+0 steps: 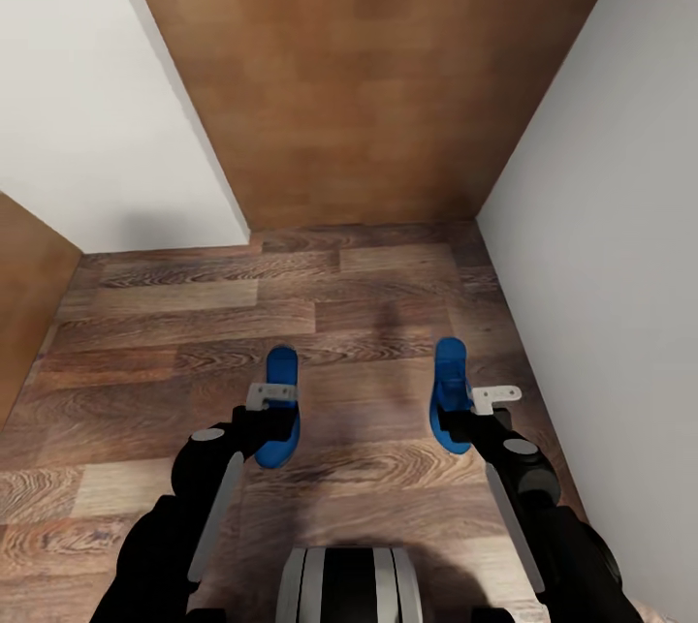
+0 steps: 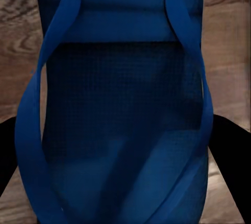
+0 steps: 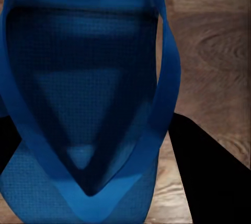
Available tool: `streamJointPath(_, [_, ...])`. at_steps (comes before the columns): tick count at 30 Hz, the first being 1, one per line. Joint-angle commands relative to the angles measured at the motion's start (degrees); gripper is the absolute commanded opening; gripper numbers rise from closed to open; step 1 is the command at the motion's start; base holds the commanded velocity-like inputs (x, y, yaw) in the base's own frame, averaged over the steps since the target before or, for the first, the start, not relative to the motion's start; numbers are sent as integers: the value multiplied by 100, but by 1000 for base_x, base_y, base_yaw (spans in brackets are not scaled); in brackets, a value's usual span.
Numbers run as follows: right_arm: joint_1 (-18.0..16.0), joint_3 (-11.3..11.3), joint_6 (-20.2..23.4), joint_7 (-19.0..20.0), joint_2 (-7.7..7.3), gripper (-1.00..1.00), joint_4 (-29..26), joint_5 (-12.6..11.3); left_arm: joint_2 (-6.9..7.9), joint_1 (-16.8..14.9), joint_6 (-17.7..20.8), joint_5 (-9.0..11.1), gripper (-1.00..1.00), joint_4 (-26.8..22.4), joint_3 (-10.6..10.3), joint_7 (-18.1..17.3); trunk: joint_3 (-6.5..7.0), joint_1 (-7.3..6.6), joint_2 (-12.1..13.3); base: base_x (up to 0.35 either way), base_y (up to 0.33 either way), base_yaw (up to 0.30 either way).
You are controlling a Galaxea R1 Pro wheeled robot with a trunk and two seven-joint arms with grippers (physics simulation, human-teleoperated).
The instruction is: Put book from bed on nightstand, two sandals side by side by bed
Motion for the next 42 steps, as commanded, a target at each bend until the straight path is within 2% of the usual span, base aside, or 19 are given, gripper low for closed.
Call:
streamJointPath(1, [-3,13,38,-25,-4,-100,-5,-4,-2,-3,28,21,-100,-6,2,10,20,-7,0,-340,0,0])
streamJointPath(19, [-3,20,48,-27,-6,-100,18,10,-2,-1,28,22,-100,-6,-7,10,419,-53,24,-341,0,0])
streamJointPath(23, [-4,27,48,-24,1,-100,23,41,-2,0,28,22,-100,-6,-104,12,507,-64,29,-341,0,-24])
streamJointPath(29, [-5,30,41,-22,2,-100,39,32,-3,-2,28,22,-100,-6,-173,10,649,-79,38,-219,0,-210])
streamJointPath(42, [-4,30,39,-21,0,-100,45,25,-2,-3,28,22,-100,-6,-191,10,1002,-113,55,-280,0,-265])
